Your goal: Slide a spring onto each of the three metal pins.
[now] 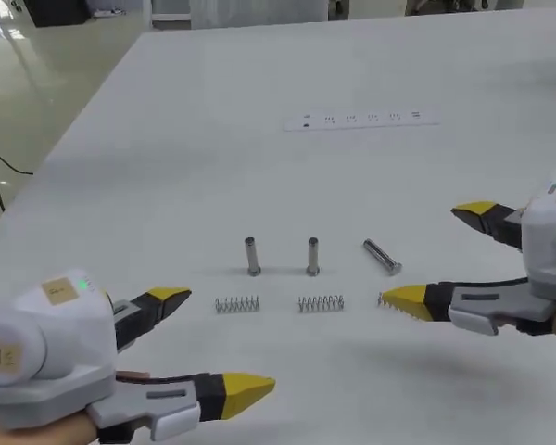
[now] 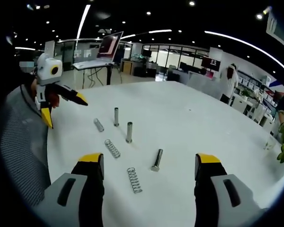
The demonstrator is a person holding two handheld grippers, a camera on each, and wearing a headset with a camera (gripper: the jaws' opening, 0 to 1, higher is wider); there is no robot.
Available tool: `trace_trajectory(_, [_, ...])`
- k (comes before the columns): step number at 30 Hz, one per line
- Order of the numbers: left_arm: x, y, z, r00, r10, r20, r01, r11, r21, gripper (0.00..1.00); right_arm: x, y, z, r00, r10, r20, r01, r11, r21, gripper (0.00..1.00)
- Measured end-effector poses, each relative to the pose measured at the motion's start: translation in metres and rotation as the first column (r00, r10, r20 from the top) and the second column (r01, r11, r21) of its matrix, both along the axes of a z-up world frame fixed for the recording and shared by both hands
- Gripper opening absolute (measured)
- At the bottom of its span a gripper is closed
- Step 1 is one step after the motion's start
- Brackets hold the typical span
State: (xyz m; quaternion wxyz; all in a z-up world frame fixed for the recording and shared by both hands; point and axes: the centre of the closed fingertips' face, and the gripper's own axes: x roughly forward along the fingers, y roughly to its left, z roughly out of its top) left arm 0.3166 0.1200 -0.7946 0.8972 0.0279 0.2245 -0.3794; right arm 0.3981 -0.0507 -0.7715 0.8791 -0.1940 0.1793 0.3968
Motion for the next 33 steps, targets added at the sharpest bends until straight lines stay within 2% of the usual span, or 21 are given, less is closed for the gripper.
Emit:
trace_trajectory(6, [0.000,0.000,-0.001,1.000,-0.004,0.000,0.004,1.000,0.002,0.83,0.011,0.006,0.002,1.000,0.009,0.020,-0.009,0.999,-0.034,0.76])
trace_trajectory(14, [0.001,0.001,-0.001,1.000,-0.001,0.002,0.001,1.000,0.005,0.83,0.025,0.009,-0.001,1.000,-0.002,0.003,0.002,0.998,-0.055,0.70])
trace_trajectory(26, [0.001,0.002,0.000,1.000,0.001,0.005,-0.001,1.000,0.005,0.83,0.040,0.015,-0.005,0.998,-0.029,-0.048,0.025,0.997,-0.071,0.55])
trace_trajectory(33, [0.000,0.001,0.000,1.000,0.000,0.005,0.000,1.000,0.002,0.82,0.047,0.017,-0.014,0.995,-0.043,-0.089,0.034,0.995,-0.098,0.46])
